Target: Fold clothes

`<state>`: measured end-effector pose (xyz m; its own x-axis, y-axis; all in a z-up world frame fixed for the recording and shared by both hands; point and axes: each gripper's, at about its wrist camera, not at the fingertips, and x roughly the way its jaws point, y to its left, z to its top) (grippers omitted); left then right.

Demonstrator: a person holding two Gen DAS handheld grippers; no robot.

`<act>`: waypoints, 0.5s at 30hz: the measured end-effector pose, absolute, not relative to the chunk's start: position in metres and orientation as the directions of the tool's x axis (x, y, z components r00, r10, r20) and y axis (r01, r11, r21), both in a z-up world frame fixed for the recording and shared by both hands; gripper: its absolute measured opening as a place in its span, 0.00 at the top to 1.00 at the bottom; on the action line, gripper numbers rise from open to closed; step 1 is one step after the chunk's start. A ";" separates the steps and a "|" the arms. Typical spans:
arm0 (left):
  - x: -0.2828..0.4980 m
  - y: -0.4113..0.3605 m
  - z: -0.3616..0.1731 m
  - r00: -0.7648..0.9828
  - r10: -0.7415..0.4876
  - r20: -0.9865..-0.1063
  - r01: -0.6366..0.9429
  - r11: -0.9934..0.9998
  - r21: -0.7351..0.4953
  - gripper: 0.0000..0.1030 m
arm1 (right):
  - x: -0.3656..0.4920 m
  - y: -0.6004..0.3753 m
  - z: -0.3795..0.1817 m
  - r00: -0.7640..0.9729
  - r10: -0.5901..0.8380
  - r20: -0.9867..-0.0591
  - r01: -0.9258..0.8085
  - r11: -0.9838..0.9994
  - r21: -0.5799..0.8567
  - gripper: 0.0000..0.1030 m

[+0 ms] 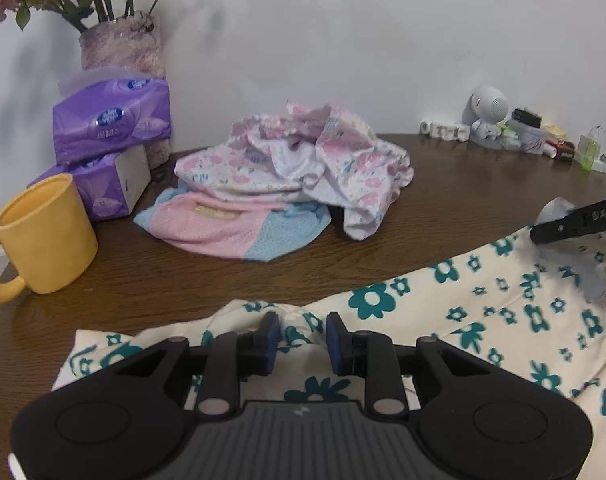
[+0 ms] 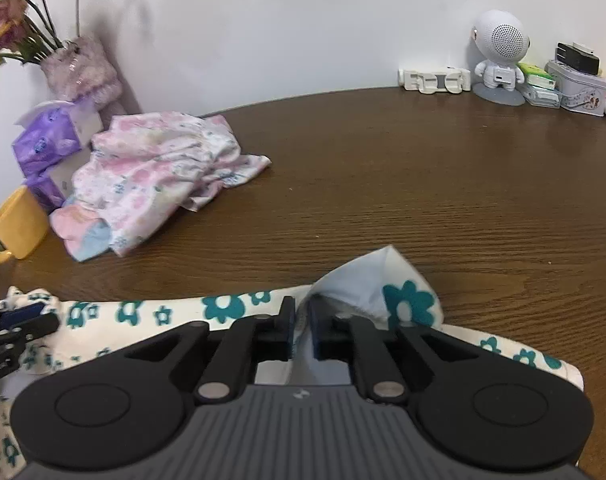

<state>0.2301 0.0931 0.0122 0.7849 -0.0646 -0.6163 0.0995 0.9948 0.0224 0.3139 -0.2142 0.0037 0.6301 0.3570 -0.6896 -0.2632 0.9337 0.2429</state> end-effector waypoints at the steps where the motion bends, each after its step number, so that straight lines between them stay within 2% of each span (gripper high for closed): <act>1: 0.226 0.095 0.019 0.797 -0.075 -0.599 0.109 0.994 0.022 0.64 | 0.308 -0.218 0.011 0.641 0.376 -0.669 -0.281 0.926 0.252 0.79; 2: 0.220 0.096 0.027 0.814 -0.076 -0.576 0.111 0.994 0.024 0.53 | 0.301 -0.223 0.020 0.657 0.392 -0.644 -0.303 0.919 0.250 0.64; 3: 0.214 0.099 0.036 0.833 -0.072 -0.549 0.107 0.994 0.032 0.41 | 0.292 -0.229 0.030 0.675 0.406 -0.616 -0.329 0.913 0.242 0.56; 4: 0.208 0.101 0.045 0.850 -0.067 -0.523 0.104 0.994 0.040 0.34 | 0.285 -0.234 0.040 0.694 0.413 -0.590 -0.348 0.909 0.227 0.44; 5: 0.203 0.103 0.052 0.864 -0.065 -0.500 0.101 0.994 0.045 0.22 | 0.278 -0.241 0.050 0.714 0.416 -0.564 -0.365 0.908 0.208 0.31; 6: 0.199 0.105 0.059 0.876 -0.064 -0.478 0.098 0.994 0.046 0.11 | 0.272 -0.247 0.059 0.733 0.412 -0.541 -0.371 0.909 0.190 0.21; 7: 0.196 0.106 0.064 0.880 -0.069 -0.469 0.100 0.994 0.042 0.08 | 0.267 -0.254 0.068 0.753 0.404 -0.520 -0.371 0.913 0.172 0.02; 10: 0.194 0.109 0.076 0.872 -0.093 -0.480 0.115 0.993 0.016 0.05 | 0.267 -0.264 0.084 0.766 0.379 -0.519 -0.357 0.922 0.147 0.00; 15: 0.203 0.111 0.086 0.789 -0.150 -0.596 0.149 0.988 -0.052 0.05 | 0.272 -0.277 0.108 0.778 0.338 -0.530 -0.332 0.937 0.111 0.00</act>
<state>0.2027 0.1115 0.0861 0.7890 -0.1502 -0.5957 0.1488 0.9875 -0.0520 0.2716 -0.2768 0.1083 0.7778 0.3380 -0.5298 -0.3318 0.9369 0.1105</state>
